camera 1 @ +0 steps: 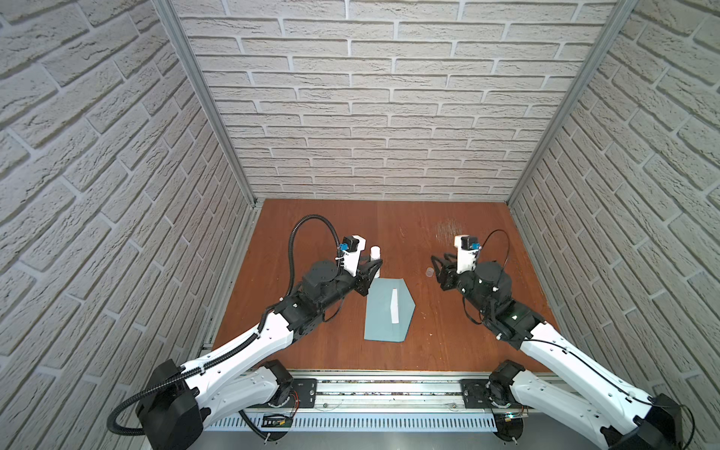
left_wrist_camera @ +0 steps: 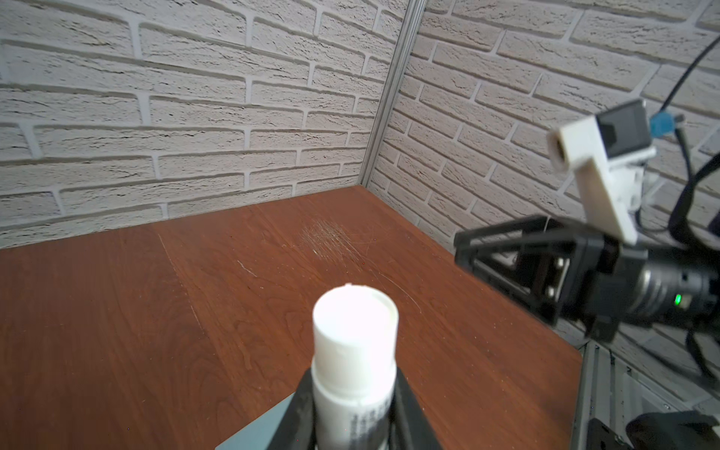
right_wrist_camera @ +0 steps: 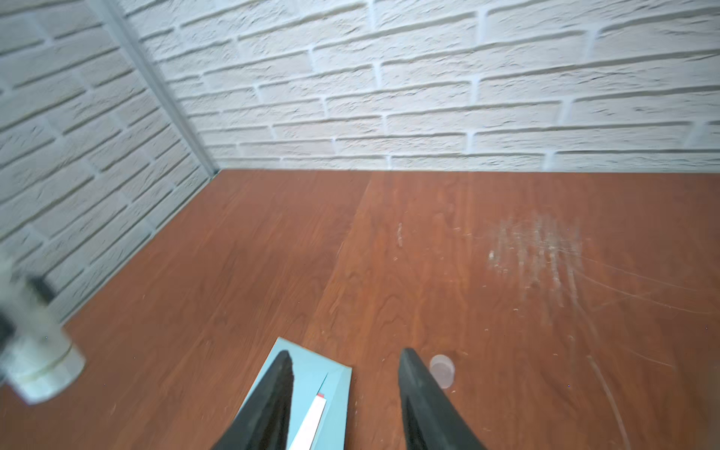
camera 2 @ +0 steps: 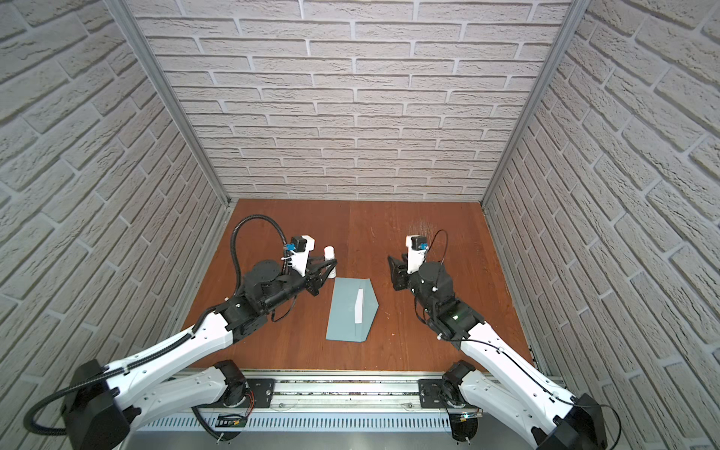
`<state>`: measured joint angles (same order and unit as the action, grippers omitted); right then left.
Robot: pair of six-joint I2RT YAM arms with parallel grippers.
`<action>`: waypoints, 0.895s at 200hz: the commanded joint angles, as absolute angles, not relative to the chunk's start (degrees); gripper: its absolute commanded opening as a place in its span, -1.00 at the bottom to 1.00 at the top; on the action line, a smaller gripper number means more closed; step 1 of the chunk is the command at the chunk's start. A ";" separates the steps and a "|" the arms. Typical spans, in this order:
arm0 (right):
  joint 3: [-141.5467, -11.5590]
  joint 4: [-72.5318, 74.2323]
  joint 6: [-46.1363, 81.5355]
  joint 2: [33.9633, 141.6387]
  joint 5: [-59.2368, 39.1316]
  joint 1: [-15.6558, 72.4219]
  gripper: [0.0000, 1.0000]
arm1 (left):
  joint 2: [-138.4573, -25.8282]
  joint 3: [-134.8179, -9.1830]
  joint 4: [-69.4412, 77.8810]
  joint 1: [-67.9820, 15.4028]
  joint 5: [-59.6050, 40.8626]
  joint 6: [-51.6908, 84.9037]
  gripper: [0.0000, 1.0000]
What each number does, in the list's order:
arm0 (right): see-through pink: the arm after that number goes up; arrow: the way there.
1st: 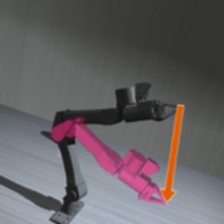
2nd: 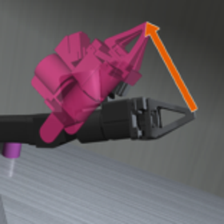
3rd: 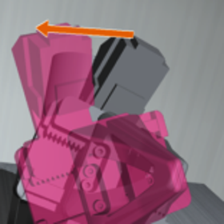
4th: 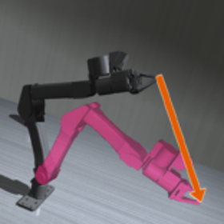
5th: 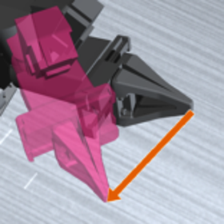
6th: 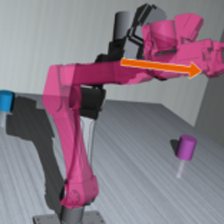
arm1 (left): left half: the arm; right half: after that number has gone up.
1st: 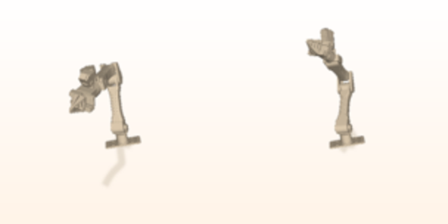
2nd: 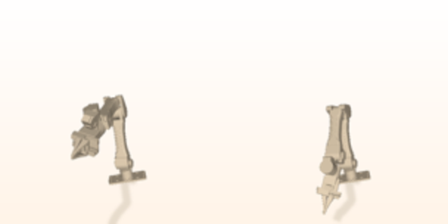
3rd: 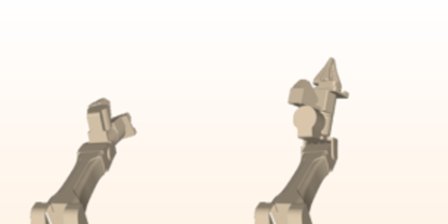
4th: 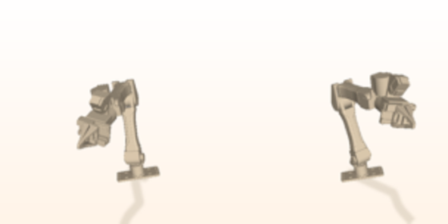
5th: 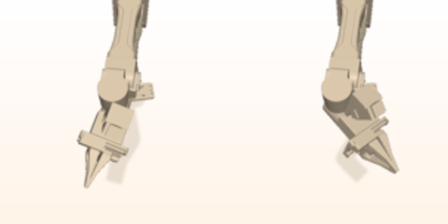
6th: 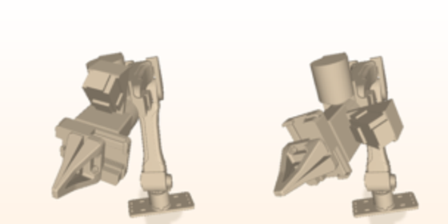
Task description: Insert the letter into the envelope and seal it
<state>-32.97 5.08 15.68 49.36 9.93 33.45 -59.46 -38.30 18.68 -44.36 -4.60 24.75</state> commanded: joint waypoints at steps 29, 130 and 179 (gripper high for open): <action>-20.37 38.91 3.11 54.38 4.09 42.25 0.02 | -65.68 -37.22 39.79 -44.69 -11.55 31.96 -1.00; -16.99 69.24 3.96 73.80 5.91 48.64 -0.04 | -72.06 -34.63 52.67 -46.95 -14.48 31.91 -1.00; -15.52 75.07 0.58 75.76 9.20 50.48 -0.16 | -70.74 -33.25 52.57 -46.85 -13.87 31.65 -1.00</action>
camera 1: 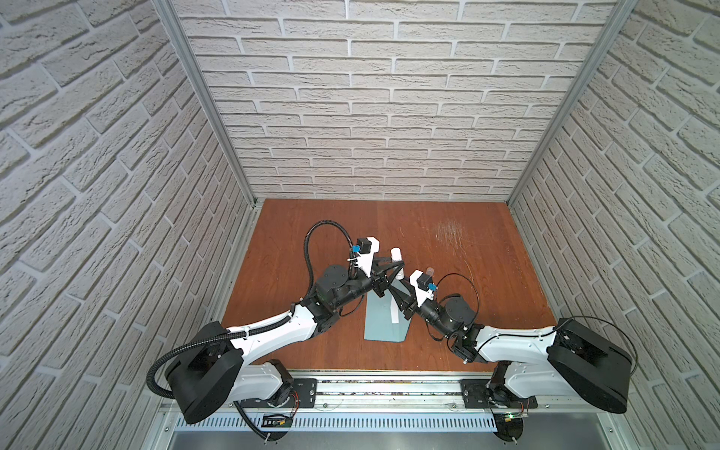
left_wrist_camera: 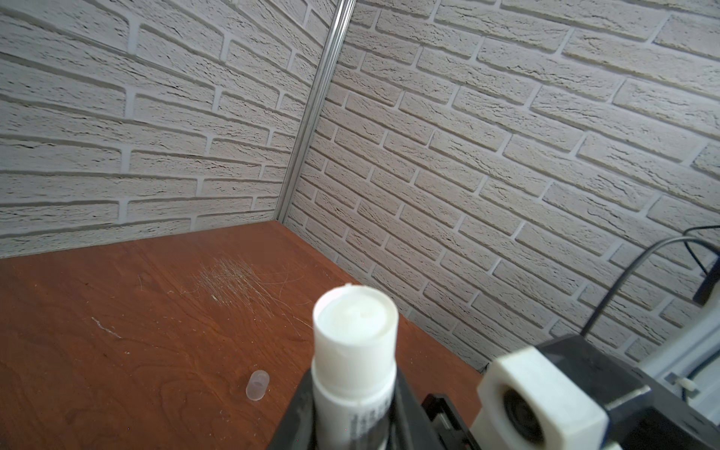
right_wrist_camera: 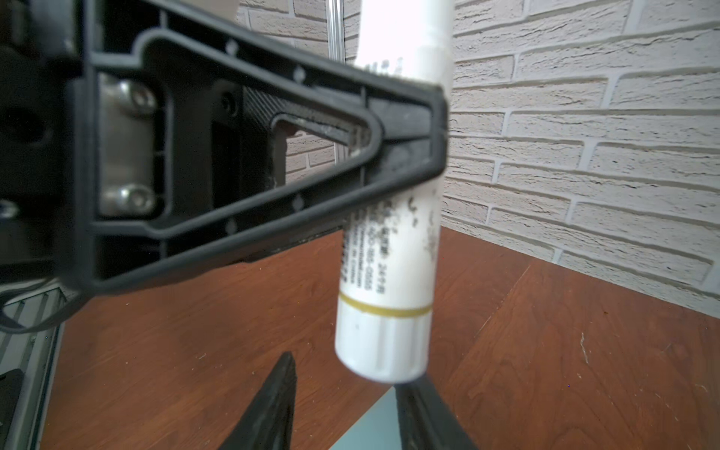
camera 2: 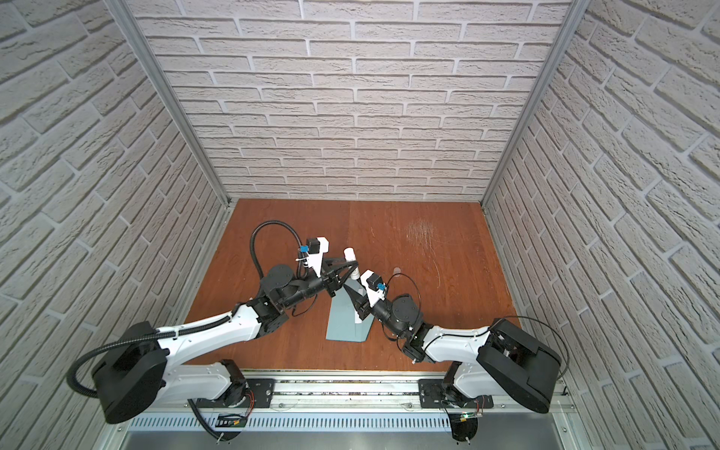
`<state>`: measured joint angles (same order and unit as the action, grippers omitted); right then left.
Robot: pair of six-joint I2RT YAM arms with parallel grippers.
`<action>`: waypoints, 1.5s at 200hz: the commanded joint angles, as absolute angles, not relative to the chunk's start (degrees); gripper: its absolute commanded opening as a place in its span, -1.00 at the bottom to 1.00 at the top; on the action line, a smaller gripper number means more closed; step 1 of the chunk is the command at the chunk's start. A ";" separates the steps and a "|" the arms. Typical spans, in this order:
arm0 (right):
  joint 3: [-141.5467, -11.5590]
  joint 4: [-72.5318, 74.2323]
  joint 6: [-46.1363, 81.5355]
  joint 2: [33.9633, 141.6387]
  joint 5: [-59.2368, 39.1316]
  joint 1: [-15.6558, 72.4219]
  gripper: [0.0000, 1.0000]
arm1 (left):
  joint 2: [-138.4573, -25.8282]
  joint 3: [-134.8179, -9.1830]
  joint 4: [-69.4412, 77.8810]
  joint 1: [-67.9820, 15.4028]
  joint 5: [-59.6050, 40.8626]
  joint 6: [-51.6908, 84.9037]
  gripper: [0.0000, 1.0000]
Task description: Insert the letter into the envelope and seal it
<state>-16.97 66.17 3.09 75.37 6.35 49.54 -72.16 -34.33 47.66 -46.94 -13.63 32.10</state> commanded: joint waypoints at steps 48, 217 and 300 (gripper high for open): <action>-15.09 73.92 0.00 73.71 13.12 51.39 -0.01 | -70.49 -33.04 51.97 -46.85 -13.86 31.38 -1.00; -18.35 67.69 -1.85 71.86 12.92 52.13 -0.37 | -74.90 -33.05 55.46 -47.42 -15.88 34.08 -1.00; -18.84 65.33 -0.04 69.17 10.98 52.20 -0.66 | -75.21 -33.75 50.90 -47.46 -20.58 33.81 -1.00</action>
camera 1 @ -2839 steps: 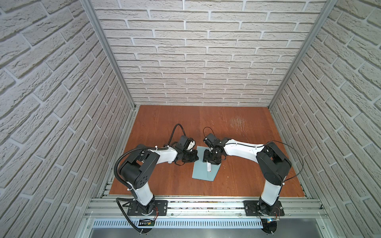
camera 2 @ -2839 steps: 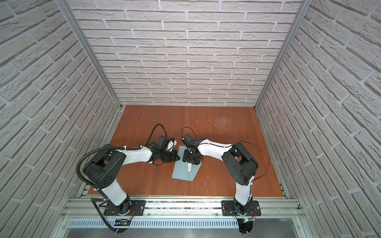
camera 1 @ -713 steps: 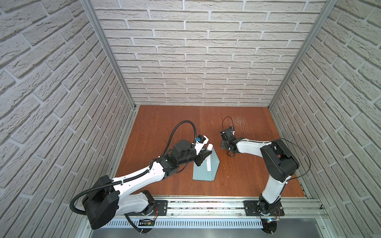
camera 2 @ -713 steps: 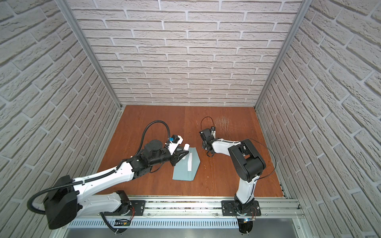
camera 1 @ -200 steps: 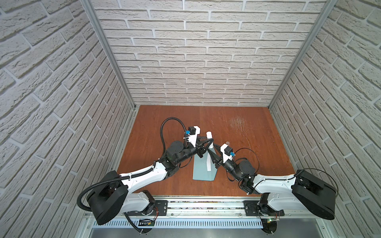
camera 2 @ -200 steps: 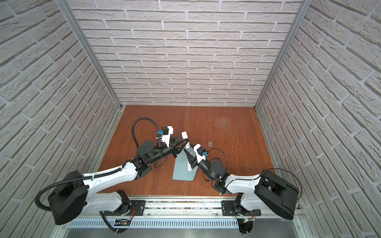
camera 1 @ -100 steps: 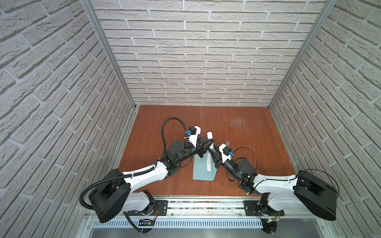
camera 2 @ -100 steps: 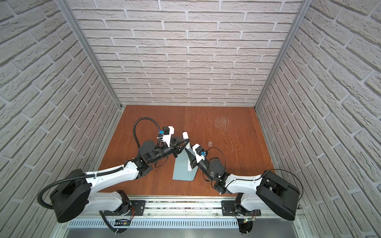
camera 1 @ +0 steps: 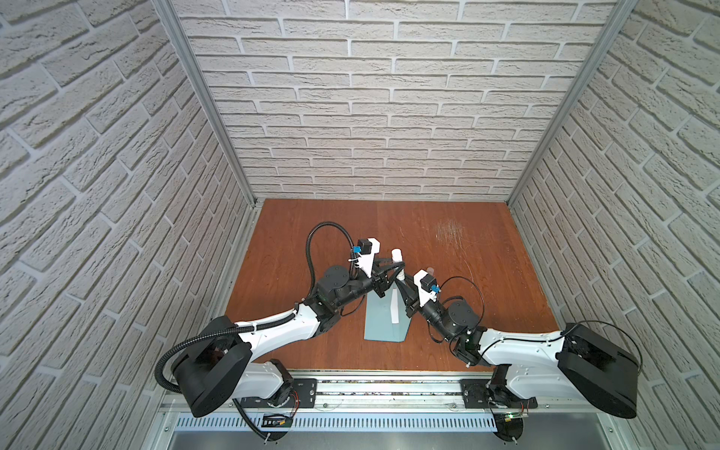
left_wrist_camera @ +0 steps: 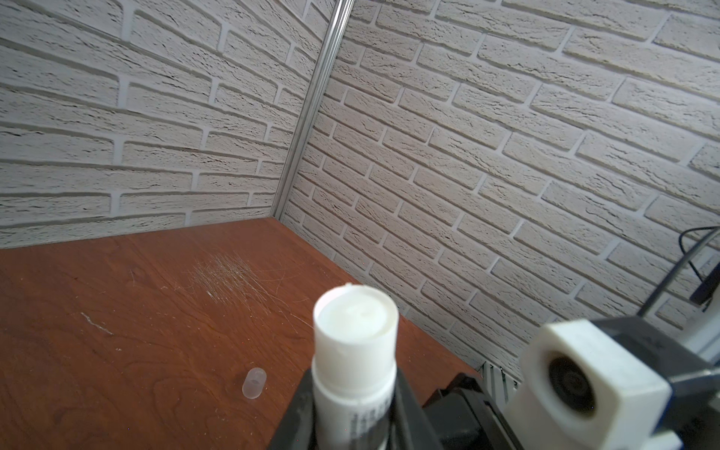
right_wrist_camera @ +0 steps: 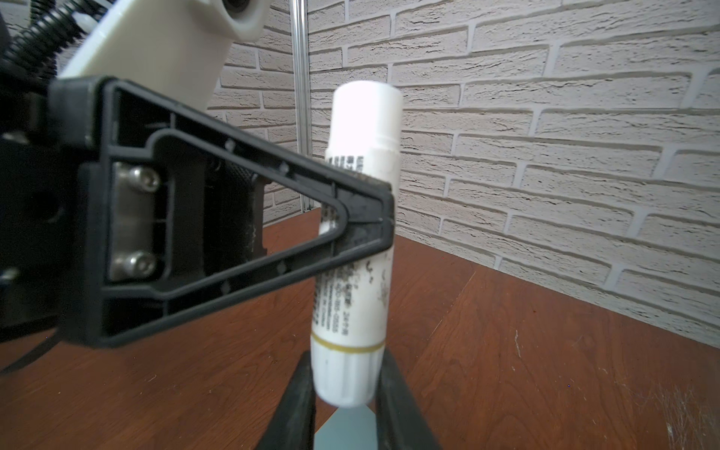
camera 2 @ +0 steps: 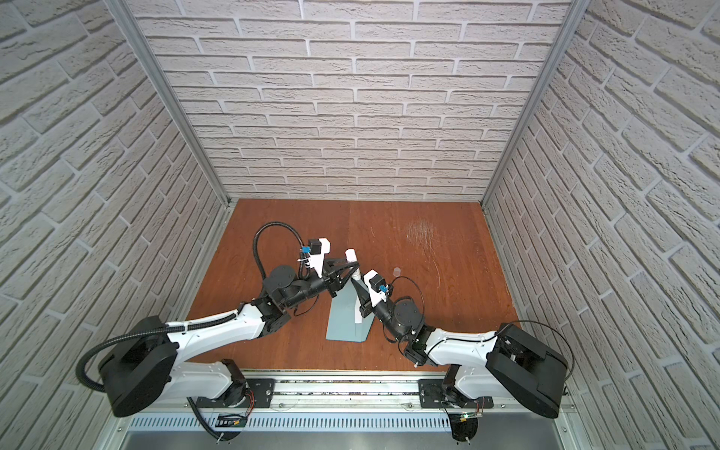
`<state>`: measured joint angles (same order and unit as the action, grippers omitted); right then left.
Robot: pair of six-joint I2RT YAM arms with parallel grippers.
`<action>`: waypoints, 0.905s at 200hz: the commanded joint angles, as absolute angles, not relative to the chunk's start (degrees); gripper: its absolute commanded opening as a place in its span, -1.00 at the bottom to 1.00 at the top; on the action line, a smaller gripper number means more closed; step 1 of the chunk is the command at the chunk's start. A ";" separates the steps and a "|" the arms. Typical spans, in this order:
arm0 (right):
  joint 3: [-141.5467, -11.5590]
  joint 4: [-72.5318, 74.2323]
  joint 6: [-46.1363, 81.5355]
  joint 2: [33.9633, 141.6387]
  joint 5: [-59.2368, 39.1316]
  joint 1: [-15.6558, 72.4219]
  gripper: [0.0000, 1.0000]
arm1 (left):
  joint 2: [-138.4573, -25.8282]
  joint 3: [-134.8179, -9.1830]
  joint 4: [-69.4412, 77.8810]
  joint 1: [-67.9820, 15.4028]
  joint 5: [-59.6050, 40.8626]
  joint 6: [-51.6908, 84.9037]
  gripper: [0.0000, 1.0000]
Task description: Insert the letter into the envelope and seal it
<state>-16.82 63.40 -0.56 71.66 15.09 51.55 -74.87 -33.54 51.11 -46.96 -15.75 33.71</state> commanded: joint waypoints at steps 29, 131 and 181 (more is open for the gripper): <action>-20.80 57.63 2.74 64.86 6.22 52.13 -0.70 | -74.71 -33.33 48.68 -47.46 -25.42 32.83 -1.00; -23.82 38.60 17.03 51.22 -24.65 42.00 -0.70 | -73.20 -28.04 57.92 -44.92 -40.64 36.79 -1.00; -24.62 38.44 20.86 52.21 -33.29 35.51 -0.59 | -72.71 -26.97 60.72 -44.65 -42.03 38.56 -1.00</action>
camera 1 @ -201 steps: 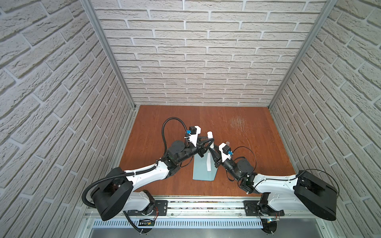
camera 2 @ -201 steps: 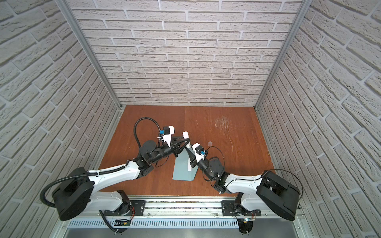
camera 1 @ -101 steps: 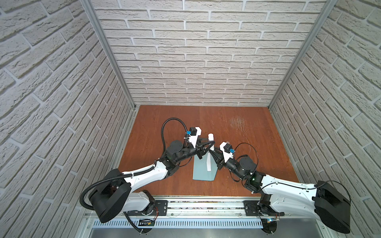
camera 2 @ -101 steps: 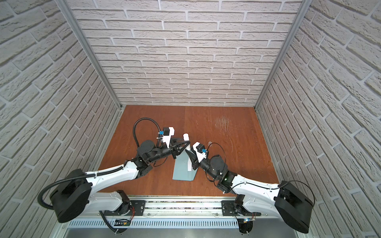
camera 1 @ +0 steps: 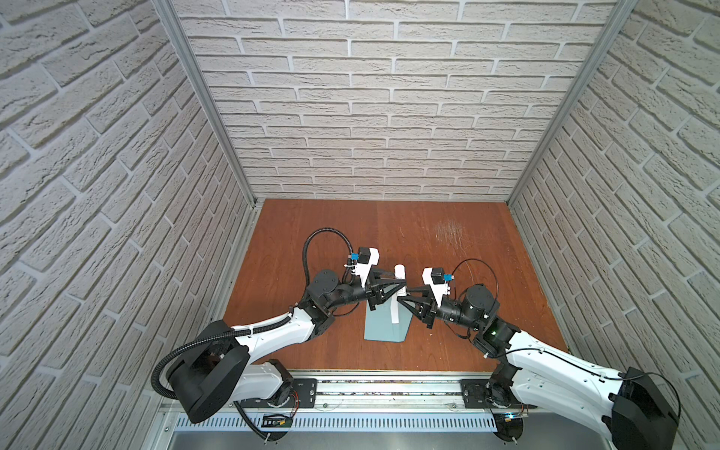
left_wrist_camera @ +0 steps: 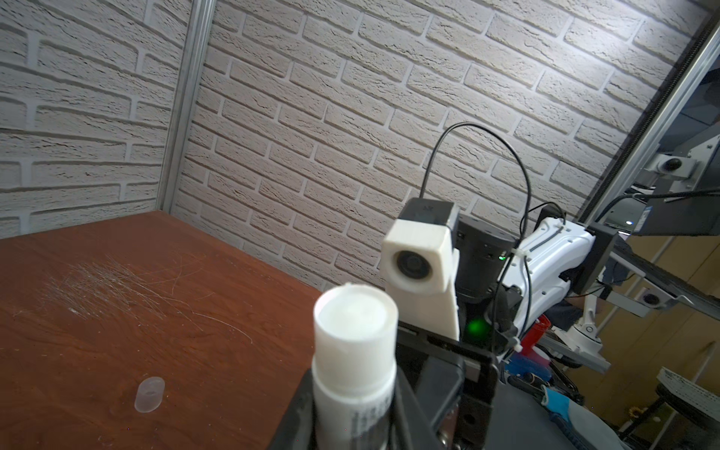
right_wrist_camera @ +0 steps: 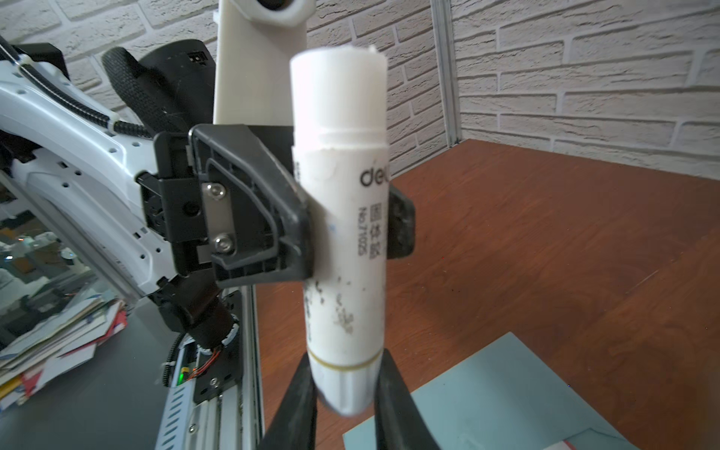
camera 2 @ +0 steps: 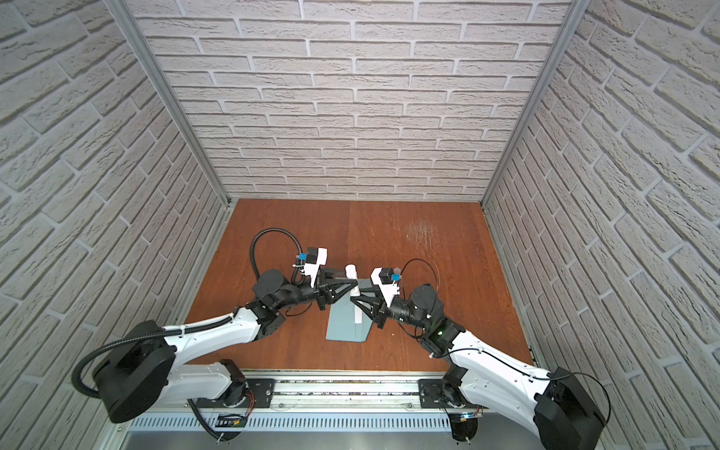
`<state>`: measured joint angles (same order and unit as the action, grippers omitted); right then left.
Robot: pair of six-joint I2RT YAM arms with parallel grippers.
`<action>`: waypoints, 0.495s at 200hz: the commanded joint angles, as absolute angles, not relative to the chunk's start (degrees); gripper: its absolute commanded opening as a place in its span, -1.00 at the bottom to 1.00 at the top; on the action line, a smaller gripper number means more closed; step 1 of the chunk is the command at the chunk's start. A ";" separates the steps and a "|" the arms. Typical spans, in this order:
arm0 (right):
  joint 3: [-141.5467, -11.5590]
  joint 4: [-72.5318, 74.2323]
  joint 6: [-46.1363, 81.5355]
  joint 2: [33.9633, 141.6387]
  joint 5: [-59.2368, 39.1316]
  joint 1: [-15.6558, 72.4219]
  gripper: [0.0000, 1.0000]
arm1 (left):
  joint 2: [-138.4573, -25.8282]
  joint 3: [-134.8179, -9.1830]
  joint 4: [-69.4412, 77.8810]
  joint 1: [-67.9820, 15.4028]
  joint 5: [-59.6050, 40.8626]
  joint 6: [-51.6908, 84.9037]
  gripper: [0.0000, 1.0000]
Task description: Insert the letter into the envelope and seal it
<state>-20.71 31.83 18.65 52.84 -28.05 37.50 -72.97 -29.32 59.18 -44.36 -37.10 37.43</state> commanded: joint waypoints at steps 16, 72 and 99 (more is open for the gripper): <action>-26.59 30.17 14.25 51.61 -31.70 35.51 -0.30 | -70.57 -27.02 57.99 -44.60 -38.18 36.61 -1.00; -22.15 37.18 4.83 52.52 -10.66 40.12 0.18 | -62.30 -29.52 45.98 -47.10 -7.85 24.84 -1.00; -21.47 44.55 -1.00 56.29 0.58 47.42 0.18 | -64.59 -29.79 50.01 -47.21 -2.69 25.45 -1.00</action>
